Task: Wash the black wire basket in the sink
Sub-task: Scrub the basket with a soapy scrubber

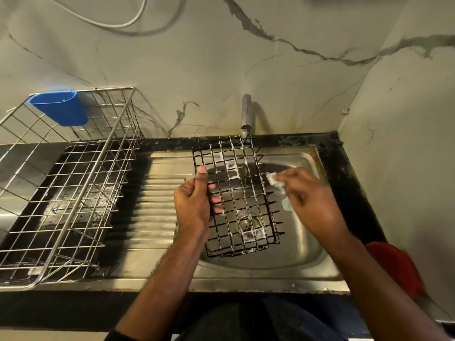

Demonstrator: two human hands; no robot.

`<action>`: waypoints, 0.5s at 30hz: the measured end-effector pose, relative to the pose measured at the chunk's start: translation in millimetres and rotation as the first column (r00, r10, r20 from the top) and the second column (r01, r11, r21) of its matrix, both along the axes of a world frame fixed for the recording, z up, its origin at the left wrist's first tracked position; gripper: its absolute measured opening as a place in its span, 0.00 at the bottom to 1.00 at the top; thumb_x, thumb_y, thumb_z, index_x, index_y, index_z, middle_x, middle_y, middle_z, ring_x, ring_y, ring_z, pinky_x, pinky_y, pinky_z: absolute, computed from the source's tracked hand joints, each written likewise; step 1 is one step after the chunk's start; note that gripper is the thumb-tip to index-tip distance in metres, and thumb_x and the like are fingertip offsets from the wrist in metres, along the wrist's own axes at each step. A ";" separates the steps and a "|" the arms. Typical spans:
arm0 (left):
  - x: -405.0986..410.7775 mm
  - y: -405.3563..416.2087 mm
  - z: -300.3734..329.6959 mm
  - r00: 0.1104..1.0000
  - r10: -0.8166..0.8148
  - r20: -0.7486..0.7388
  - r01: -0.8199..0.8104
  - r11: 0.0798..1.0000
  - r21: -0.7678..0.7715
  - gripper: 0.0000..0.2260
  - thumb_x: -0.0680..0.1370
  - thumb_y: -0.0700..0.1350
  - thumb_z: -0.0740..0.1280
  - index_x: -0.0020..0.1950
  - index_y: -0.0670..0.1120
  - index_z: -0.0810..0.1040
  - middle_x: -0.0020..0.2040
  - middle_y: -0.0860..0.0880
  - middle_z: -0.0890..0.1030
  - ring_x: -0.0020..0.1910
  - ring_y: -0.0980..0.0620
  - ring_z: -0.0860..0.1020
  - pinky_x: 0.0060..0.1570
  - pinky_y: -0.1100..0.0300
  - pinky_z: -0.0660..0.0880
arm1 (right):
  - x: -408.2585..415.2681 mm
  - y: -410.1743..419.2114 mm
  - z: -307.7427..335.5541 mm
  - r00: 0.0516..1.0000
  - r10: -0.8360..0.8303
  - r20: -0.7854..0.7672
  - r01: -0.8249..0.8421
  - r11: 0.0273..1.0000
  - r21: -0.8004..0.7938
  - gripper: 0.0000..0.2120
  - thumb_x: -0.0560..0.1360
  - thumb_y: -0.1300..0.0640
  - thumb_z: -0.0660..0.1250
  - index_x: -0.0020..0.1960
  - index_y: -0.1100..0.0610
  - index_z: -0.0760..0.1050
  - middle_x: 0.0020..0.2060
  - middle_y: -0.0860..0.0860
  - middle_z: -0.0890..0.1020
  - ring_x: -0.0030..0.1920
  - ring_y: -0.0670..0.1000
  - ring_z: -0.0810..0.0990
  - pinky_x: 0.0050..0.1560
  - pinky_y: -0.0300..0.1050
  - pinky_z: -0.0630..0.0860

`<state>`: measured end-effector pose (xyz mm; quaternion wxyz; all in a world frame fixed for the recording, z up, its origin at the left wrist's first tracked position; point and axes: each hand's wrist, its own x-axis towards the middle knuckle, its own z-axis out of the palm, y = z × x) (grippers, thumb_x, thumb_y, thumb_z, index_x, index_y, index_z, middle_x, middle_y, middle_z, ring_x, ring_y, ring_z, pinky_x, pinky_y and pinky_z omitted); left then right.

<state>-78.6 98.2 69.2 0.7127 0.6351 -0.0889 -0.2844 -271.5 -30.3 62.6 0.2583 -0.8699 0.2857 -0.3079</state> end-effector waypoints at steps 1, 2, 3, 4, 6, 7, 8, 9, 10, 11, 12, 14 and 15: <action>1.2 1.0 -0.8 1.000 -0.002 -0.017 0.002 1.000 -0.005 0.18 0.78 0.58 0.70 0.47 0.42 0.79 0.35 0.49 0.81 0.24 0.54 0.76 0.19 0.62 0.73 | -0.2 -3.6 -0.4 0.994 -0.091 0.053 0.087 0.993 0.080 0.18 0.77 0.68 0.66 0.60 0.50 0.81 0.57 0.44 0.78 0.54 0.39 0.79 0.55 0.31 0.76; 2.1 1.8 -0.7 0.999 -0.007 -0.037 0.007 1.000 -0.012 0.18 0.78 0.58 0.70 0.47 0.42 0.79 0.35 0.49 0.81 0.23 0.54 0.76 0.19 0.63 0.72 | 0.9 -5.7 0.7 0.982 -0.168 0.082 0.155 0.977 0.145 0.19 0.78 0.68 0.66 0.60 0.47 0.79 0.56 0.42 0.78 0.53 0.35 0.78 0.55 0.29 0.76; 2.9 2.9 -0.1 0.998 -0.019 -0.057 0.018 1.000 -0.015 0.17 0.78 0.57 0.70 0.46 0.43 0.79 0.33 0.49 0.80 0.23 0.55 0.75 0.18 0.64 0.71 | 2.8 -5.8 1.5 0.975 -0.204 0.088 0.184 0.963 0.198 0.19 0.78 0.67 0.66 0.60 0.44 0.77 0.57 0.41 0.78 0.53 0.33 0.78 0.55 0.29 0.76; 2.6 4.0 1.5 0.996 -0.041 -0.079 0.039 0.999 -0.019 0.16 0.79 0.57 0.69 0.44 0.44 0.78 0.32 0.50 0.79 0.22 0.56 0.74 0.17 0.64 0.70 | 4.5 -3.6 2.1 0.976 -0.202 0.081 0.178 0.955 0.236 0.18 0.79 0.65 0.66 0.60 0.44 0.76 0.57 0.42 0.79 0.53 0.33 0.77 0.55 0.30 0.77; 1.6 4.4 2.4 0.989 -0.094 -0.118 0.090 0.995 -0.041 0.14 0.79 0.56 0.69 0.44 0.46 0.78 0.32 0.50 0.78 0.22 0.57 0.73 0.16 0.65 0.69 | 7.6 4.0 3.3 0.986 -0.150 0.074 0.124 0.953 0.275 0.14 0.80 0.62 0.66 0.61 0.46 0.76 0.55 0.43 0.80 0.52 0.38 0.79 0.50 0.29 0.76; 0.9 4.3 2.2 0.986 -0.109 -0.129 0.104 0.994 -0.043 0.14 0.79 0.56 0.69 0.45 0.46 0.79 0.32 0.50 0.78 0.22 0.57 0.73 0.16 0.65 0.69 | 8.6 7.4 4.9 0.985 -0.136 0.108 0.097 0.947 0.308 0.13 0.80 0.62 0.65 0.62 0.48 0.76 0.54 0.43 0.80 0.51 0.39 0.79 0.49 0.28 0.75; 0.0 4.2 3.2 0.984 -0.110 -0.138 0.107 0.994 -0.031 0.14 0.79 0.57 0.69 0.47 0.46 0.79 0.32 0.50 0.77 0.22 0.57 0.73 0.16 0.65 0.68 | 9.6 8.5 6.9 0.977 -0.134 0.164 0.065 0.926 0.371 0.12 0.81 0.61 0.65 0.62 0.50 0.76 0.54 0.43 0.81 0.52 0.39 0.80 0.51 0.29 0.75; 0.5 4.2 2.8 0.984 -0.105 -0.144 0.104 0.994 -0.014 0.15 0.78 0.58 0.68 0.49 0.46 0.80 0.33 0.50 0.77 0.21 0.57 0.72 0.16 0.65 0.67 | 10.1 8.0 8.4 0.968 -0.131 0.215 0.025 0.899 0.437 0.12 0.81 0.61 0.64 0.62 0.51 0.76 0.54 0.43 0.81 0.53 0.39 0.80 0.52 0.30 0.76; 0.9 4.2 2.9 0.982 -0.104 -0.156 0.105 0.994 -0.001 0.15 0.79 0.58 0.68 0.51 0.46 0.80 0.33 0.50 0.76 0.21 0.58 0.72 0.15 0.66 0.66 | 10.8 6.7 9.7 0.967 -0.109 0.232 -0.016 0.878 0.478 0.12 0.81 0.61 0.64 0.63 0.51 0.75 0.55 0.43 0.81 0.54 0.38 0.80 0.53 0.30 0.76; 2.9 4.6 1.4 0.980 -0.108 -0.166 0.111 0.994 0.011 0.15 0.79 0.58 0.68 0.51 0.47 0.80 0.33 0.50 0.76 0.21 0.58 0.71 0.15 0.66 0.65 | 10.6 4.7 10.2 0.976 -0.055 0.209 -0.055 0.872 0.486 0.13 0.81 0.61 0.63 0.64 0.51 0.75 0.56 0.43 0.81 0.54 0.37 0.80 0.52 0.29 0.75; 4.7 5.4 1.3 0.978 -0.121 -0.170 0.128 0.991 0.033 0.15 0.79 0.59 0.68 0.49 0.47 0.80 0.33 0.50 0.76 0.21 0.58 0.71 0.15 0.67 0.65 | 9.5 2.8 10.8 0.987 0.014 0.161 -0.092 0.871 0.482 0.15 0.82 0.60 0.62 0.66 0.49 0.74 0.57 0.42 0.80 0.54 0.36 0.79 0.51 0.27 0.74; 10.3 7.1 -0.9 0.973 -0.158 -0.167 0.176 0.980 0.097 0.16 0.78 0.60 0.68 0.44 0.48 0.80 0.30 0.51 0.77 0.20 0.57 0.71 0.16 0.67 0.64 | 7.3 -2.5 12.5 0.990 0.121 0.079 -0.144 0.868 0.476 0.16 0.82 0.59 0.61 0.68 0.46 0.74 0.59 0.40 0.79 0.56 0.35 0.78 0.51 0.25 0.73; 13.5 7.1 -2.4 0.969 -0.181 -0.171 0.203 0.972 0.122 0.16 0.78 0.61 0.68 0.43 0.48 0.80 0.29 0.52 0.78 0.20 0.57 0.71 0.16 0.67 0.64 | 6.1 -4.9 13.8 0.985 0.154 0.071 -0.169 0.864 0.474 0.16 0.82 0.57 0.62 0.68 0.46 0.74 0.59 0.40 0.80 0.56 0.37 0.79 0.51 0.26 0.73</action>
